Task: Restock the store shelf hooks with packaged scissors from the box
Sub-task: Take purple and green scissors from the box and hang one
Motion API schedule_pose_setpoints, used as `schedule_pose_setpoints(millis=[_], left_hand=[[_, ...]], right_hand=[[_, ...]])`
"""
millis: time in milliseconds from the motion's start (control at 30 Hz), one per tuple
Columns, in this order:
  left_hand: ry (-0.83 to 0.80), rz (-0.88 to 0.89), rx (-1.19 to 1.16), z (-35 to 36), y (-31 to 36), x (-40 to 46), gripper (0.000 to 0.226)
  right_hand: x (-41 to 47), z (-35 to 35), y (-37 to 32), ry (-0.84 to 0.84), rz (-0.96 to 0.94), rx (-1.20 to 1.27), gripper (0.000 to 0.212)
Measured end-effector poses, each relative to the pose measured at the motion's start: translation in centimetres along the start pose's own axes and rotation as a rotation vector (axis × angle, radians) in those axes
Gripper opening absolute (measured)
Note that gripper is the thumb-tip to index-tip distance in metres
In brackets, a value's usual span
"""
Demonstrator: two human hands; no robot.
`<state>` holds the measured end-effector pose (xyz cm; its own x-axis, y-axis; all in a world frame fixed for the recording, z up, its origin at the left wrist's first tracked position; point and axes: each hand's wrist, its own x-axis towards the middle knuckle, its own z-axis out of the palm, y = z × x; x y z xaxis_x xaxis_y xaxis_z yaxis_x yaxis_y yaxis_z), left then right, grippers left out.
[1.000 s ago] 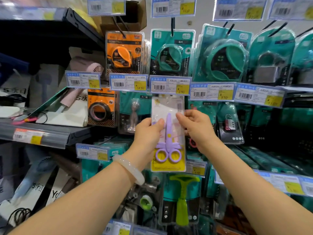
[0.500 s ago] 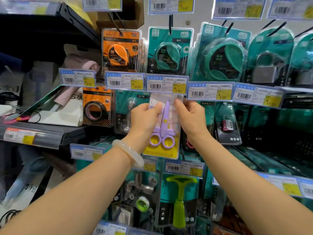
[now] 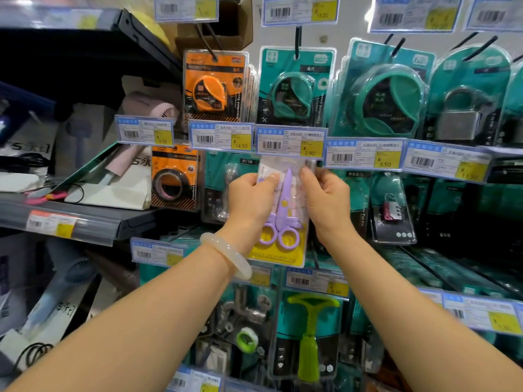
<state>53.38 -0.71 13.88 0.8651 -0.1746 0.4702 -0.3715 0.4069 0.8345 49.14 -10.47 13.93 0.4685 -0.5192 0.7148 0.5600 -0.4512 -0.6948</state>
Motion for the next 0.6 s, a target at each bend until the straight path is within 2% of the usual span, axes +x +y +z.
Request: schedule_pose_setpoints(millis=[67, 167, 267, 433, 600], left_hand=[[-0.001, -0.007, 0.011, 0.0, 0.0, 0.1, 0.042], [-0.011, -0.017, 0.031, 0.3, 0.5, 0.1, 0.020], [-0.025, -0.021, 0.049, 0.7, 0.8, 0.1, 0.013], [-0.031, -0.005, 0.061, 0.1, 0.5, 0.3, 0.023], [-0.054, -0.025, 0.058, 0.4, 0.4, 0.5, 0.027]], right_hand=[[-0.1, 0.0, -0.3, 0.005, 0.011, -0.002, 0.019], [0.1, -0.2, -0.7, 0.034, 0.027, 0.002, 0.026], [0.3, -0.6, -0.9, 0.034, 0.020, -0.031, 0.030], [0.4, -0.3, -1.3, -0.017, 0.058, -0.006, 0.024], [0.5, -0.8, -1.6, -0.021, 0.066, 0.005, 0.033]])
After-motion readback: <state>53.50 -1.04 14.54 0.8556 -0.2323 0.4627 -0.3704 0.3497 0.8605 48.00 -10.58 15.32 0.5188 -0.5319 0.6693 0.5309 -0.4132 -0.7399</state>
